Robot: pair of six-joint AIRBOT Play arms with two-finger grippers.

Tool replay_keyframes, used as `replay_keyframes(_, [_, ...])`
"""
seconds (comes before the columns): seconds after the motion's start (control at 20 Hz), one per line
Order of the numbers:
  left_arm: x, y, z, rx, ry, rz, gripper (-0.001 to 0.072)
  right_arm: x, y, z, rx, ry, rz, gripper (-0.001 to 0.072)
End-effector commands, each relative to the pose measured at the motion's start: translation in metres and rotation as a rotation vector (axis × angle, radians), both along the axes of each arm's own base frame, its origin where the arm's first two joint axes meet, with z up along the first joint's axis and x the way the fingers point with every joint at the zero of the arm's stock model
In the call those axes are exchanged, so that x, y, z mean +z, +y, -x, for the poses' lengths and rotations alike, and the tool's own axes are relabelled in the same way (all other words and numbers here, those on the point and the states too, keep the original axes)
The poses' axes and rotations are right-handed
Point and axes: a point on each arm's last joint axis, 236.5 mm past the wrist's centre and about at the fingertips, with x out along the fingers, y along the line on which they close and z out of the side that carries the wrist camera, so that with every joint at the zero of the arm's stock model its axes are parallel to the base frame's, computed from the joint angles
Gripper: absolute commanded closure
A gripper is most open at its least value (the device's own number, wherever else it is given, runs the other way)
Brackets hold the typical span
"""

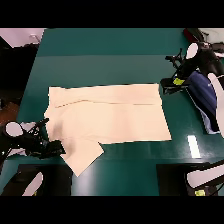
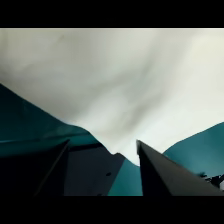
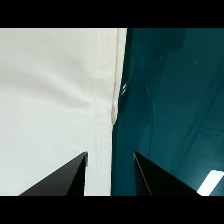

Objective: Fold the shirts.

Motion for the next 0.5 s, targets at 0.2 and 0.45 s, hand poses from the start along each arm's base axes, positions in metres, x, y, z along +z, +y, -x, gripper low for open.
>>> replay_keyframes(0.2, [-0.004,0.002,-0.005,0.011,-0.021,-0.012,0.022,0.0,0.0,0.0,0.018,-0.001,-0.001,0.0374])
replay_keyframes(0.45, [-0.005,0.004,-0.002,0.015,-0.009,-0.023,0.022,0.0,0.0,-0.001,0.026,-0.006,-0.002,0.0375])
